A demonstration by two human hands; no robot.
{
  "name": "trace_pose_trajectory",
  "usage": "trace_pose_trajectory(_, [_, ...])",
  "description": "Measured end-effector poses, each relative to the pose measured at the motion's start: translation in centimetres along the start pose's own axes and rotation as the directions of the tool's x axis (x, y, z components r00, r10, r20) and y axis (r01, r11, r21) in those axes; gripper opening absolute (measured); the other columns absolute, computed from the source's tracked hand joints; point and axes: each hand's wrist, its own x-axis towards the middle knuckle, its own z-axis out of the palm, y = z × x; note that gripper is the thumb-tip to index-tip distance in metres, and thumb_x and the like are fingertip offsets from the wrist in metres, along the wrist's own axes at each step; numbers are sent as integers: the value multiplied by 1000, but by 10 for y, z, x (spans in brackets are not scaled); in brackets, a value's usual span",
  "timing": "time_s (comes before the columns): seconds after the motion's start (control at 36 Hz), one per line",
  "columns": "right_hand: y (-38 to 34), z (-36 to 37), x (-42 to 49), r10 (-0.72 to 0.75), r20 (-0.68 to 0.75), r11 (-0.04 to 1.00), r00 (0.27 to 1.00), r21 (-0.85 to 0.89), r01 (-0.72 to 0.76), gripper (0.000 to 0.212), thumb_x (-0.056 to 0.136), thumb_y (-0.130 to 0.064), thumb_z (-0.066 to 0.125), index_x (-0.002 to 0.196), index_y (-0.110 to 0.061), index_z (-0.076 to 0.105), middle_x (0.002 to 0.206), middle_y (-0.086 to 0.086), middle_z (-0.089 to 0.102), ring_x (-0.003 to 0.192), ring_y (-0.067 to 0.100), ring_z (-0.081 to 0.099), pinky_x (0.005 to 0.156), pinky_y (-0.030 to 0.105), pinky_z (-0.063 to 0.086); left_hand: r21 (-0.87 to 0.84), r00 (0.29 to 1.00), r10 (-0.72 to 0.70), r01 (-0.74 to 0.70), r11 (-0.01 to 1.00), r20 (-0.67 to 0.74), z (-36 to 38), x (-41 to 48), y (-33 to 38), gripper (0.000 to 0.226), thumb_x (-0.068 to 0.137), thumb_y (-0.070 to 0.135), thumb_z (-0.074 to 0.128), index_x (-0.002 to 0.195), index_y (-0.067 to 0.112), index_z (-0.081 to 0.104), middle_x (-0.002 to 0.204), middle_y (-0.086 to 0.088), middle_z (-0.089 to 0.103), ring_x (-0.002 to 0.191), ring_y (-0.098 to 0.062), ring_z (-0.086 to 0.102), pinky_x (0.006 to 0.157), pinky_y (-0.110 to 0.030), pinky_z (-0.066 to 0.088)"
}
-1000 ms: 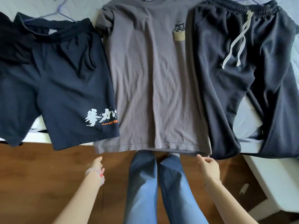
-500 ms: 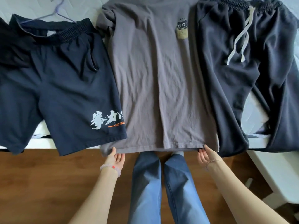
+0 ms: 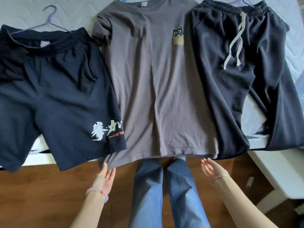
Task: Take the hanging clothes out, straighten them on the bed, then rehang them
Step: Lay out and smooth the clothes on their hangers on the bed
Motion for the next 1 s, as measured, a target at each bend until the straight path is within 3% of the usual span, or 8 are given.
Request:
trace_pose_trajectory(0.06, [6, 14, -6, 41, 45, 999, 998, -15, -40, 25, 108, -12, 39, 119, 1, 58, 121, 10, 65, 137, 18, 54, 108, 25, 45, -70, 1000, -12, 10, 997, -25, 2, 4, 2, 49, 103, 17, 24, 142, -12, 18, 154, -22, 19, 144, -28, 20, 103, -11, 36])
trace_pose_trajectory(0.11, [11, 31, -9, 29, 51, 998, 998, -56, -26, 23, 107, -21, 46, 109, -2, 58, 120, 7, 60, 146, 19, 42, 117, 30, 36, -21, 1000, -13, 13, 1000, -9, 3, 3, 0, 46, 103, 14, 23, 145, -6, 20, 155, -16, 21, 144, -26, 20, 109, -20, 34])
trace_pose_trajectory(0.22, [15, 48, -4, -8, -13, 996, 1000, -91, 7, 13, 100, -21, 60, 98, -8, 59, 87, 0, 58, 53, 10, 74, 45, 17, 57, 121, 1000, -21, 19, 992, 12, 12, -6, 5, 47, 98, 18, 44, 143, 7, 33, 155, -8, 26, 144, -23, 23, 116, -34, 27])
trace_pose_trajectory(0.31, [12, 50, -3, -37, -37, 994, 999, -101, 34, 27, 101, -20, 58, 77, -10, 51, 63, 1, 64, 22, 8, 55, 50, 15, 57, 146, 1000, -7, 5, 989, 12, 17, -3, 10, 49, 96, 24, 49, 142, 10, 36, 154, -8, 28, 143, -22, 24, 116, -34, 27])
trace_pose_trajectory(0.44, [9, 54, -12, -53, -23, 984, 998, -172, 48, 37, 107, -21, 47, 72, -11, 44, 22, -2, 48, 15, 9, 48, 23, 16, 39, 85, 1000, -22, 20, 996, 21, 19, -6, 15, 46, 97, 27, 47, 140, 13, 41, 151, -6, 36, 141, -21, 30, 114, -34, 30])
trace_pose_trajectory(0.78, [-2, 17, -16, -206, -87, 920, 975, -355, 163, 22, 93, -7, 69, 74, -4, 59, 32, -2, 59, 26, 3, 57, 32, 13, 49, 134, 1000, 23, -20, 991, -17, 4, -11, 16, 41, 101, 19, 36, 142, 10, 37, 152, -6, 34, 142, -23, 29, 116, -32, 25])
trace_pose_trajectory(0.92, [-24, -7, -18, -274, -128, 892, 953, -404, 203, 15, 99, -11, 61, 85, -8, 64, 33, -5, 60, 25, -1, 55, 28, 7, 40, 152, 994, 100, -94, 984, -33, -5, -5, 29, 22, 101, 14, 35, 88, 12, 52, 148, -5, 39, 140, -18, 32, 117, -30, 23])
trace_pose_trajectory(1.0, [-32, -17, -22, -305, -160, 876, 939, -435, 211, 20, 101, -11, 58, 81, -11, 63, 56, 2, 66, 38, 5, 64, 29, 6, 41, 174, 989, 133, -122, 977, -56, -14, 5, 31, 22, 101, 14, 35, 95, 7, 54, 148, -7, 38, 140, -20, 32, 117, -31, 23])
